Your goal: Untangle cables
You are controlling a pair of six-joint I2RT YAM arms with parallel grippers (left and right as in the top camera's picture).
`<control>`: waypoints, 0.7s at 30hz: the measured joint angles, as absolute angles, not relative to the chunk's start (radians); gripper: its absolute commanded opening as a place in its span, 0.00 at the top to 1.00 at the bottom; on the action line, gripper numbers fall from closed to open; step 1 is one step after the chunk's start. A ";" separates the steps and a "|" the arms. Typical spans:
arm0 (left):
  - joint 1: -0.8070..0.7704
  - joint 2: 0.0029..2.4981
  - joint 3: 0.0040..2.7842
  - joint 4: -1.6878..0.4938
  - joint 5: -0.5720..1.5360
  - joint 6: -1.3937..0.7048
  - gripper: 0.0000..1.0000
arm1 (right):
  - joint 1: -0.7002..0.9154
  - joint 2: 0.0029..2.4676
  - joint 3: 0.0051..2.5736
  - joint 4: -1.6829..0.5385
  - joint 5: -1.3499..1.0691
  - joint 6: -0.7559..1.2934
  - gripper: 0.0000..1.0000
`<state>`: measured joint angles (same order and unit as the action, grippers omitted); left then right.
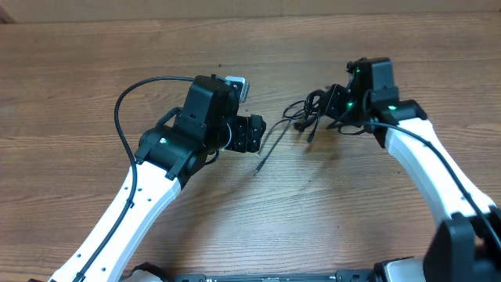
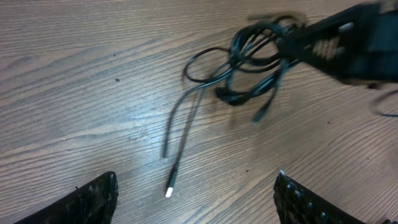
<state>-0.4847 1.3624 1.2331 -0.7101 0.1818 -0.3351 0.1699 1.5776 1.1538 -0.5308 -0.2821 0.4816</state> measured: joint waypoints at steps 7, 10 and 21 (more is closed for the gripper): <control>-0.485 1.362 1.233 -0.710 0.179 -0.338 0.21 | 0.170 1.500 1.158 -0.502 -0.399 0.471 0.96; -0.485 1.363 1.233 -0.710 0.179 -0.338 0.21 | 0.170 1.488 1.158 -0.483 -0.451 0.471 0.96; -0.485 1.419 1.233 -0.717 0.179 -0.339 0.14 | 0.171 1.473 1.159 -0.641 -0.250 0.454 0.65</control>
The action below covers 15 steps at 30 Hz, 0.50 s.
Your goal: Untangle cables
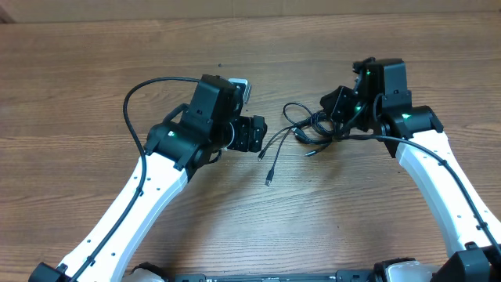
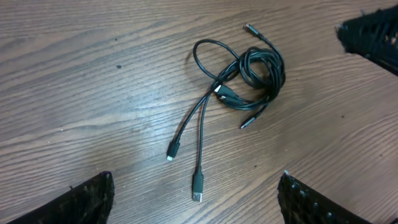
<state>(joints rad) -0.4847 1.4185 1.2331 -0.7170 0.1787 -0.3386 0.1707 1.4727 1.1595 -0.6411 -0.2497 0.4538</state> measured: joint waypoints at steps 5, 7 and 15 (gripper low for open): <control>-0.485 1.432 1.233 -0.710 0.179 -0.339 0.11 | 0.171 1.503 1.160 -0.665 -0.107 0.406 0.44; -0.485 1.432 1.233 -0.710 0.179 -0.339 0.11 | 0.171 1.537 1.160 -0.660 -0.081 0.381 0.41; -0.485 1.432 1.233 -0.710 0.179 -0.338 0.10 | 0.171 1.708 1.160 -0.655 -0.036 0.305 0.35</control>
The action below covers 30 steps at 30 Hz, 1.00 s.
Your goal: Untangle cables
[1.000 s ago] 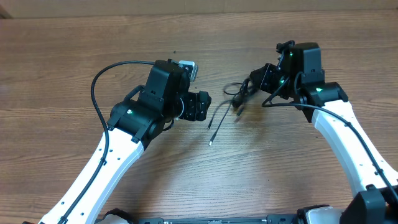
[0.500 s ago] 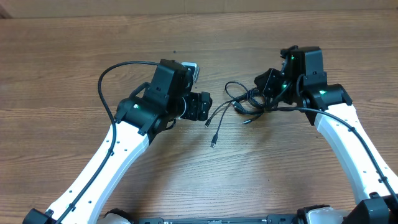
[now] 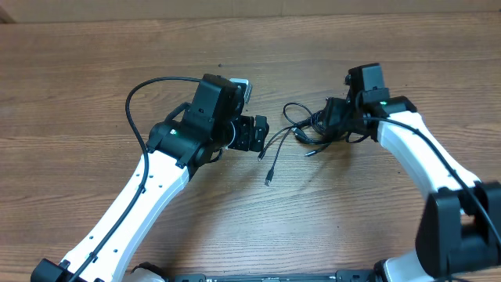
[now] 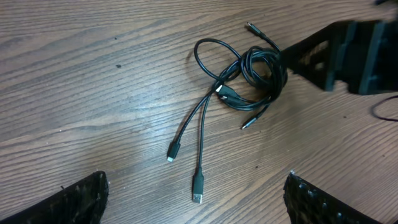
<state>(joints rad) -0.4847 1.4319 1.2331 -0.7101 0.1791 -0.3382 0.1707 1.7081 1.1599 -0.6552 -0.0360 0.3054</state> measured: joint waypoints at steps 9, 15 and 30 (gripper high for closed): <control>-0.485 1.432 1.233 -0.710 0.179 -0.339 0.09 | 0.171 1.808 1.160 -0.661 -0.013 0.290 0.47; -0.485 1.432 1.233 -0.710 0.179 -0.338 0.08 | 0.171 1.808 1.160 -0.652 0.019 0.290 0.53; -0.485 1.432 1.233 -0.710 0.179 -0.338 0.05 | 0.171 1.808 1.071 -0.521 0.033 0.288 0.55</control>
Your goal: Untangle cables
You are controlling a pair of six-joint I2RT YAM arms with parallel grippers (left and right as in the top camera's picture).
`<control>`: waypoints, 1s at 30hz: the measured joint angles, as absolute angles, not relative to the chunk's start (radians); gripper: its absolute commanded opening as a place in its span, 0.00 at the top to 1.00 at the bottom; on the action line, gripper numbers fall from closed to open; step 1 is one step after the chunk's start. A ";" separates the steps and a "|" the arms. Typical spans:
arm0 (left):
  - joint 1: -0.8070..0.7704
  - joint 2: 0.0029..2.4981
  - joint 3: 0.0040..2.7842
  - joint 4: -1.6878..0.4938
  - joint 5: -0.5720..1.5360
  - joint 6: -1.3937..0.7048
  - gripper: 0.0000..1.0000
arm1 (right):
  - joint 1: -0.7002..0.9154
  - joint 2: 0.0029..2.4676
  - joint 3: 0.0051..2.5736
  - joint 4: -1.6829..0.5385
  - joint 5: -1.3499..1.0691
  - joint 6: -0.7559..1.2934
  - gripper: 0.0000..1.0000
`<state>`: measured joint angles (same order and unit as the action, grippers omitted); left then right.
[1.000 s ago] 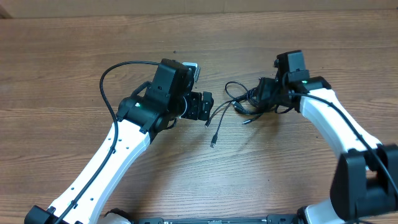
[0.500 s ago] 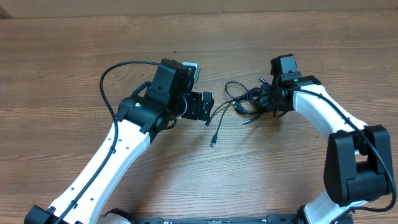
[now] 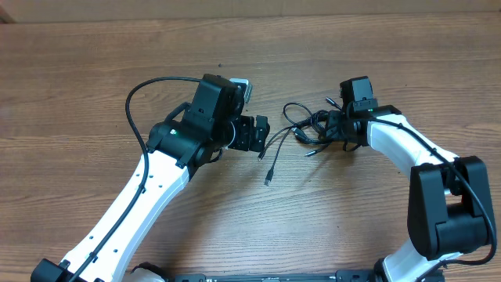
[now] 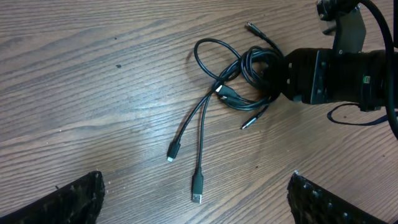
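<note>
A tangle of thin black cables lies on the wooden table, seen in the overhead view as the tangle. Two loose ends trail toward me: a USB plug and a smaller plug. A third tip sticks out at the far side. My left gripper hangs open above the table, its fingers wide either side of the USB plug and touching nothing. My right gripper is down on the right edge of the coil; how its jaws stand is hidden.
My left arm's own black lead loops over the table to the left. The right arm reaches in from the right side. The table's far edge runs along the top of the overhead view.
My right gripper has come lower and further left, from beside the coil's right edge to resting on it. The cables and my left gripper have kept their places.
First my right gripper held the tangle up off the table with the ends dangling. Then the tangle lay on the table and the right gripper stood off to the right. After that it was back at the coil's right edge, and now it is on the coil.
</note>
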<state>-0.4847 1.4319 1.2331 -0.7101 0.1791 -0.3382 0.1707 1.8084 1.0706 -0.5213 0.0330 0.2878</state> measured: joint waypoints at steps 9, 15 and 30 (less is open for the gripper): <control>-0.485 1.432 1.233 -0.710 0.179 -0.339 0.05 | 0.171 1.823 1.053 -0.504 0.042 0.290 0.73; -0.485 1.432 1.233 -0.710 0.179 -0.339 0.05 | 0.170 1.829 1.053 -0.500 0.060 0.292 0.96; -0.485 1.432 1.233 -0.722 0.179 -0.339 0.05 | 0.165 1.831 1.098 -0.585 -0.059 0.287 0.96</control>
<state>-0.4847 1.4319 1.2331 -0.7216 0.1791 -0.3386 0.1646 1.8309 1.0981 -0.5846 -0.0586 0.2874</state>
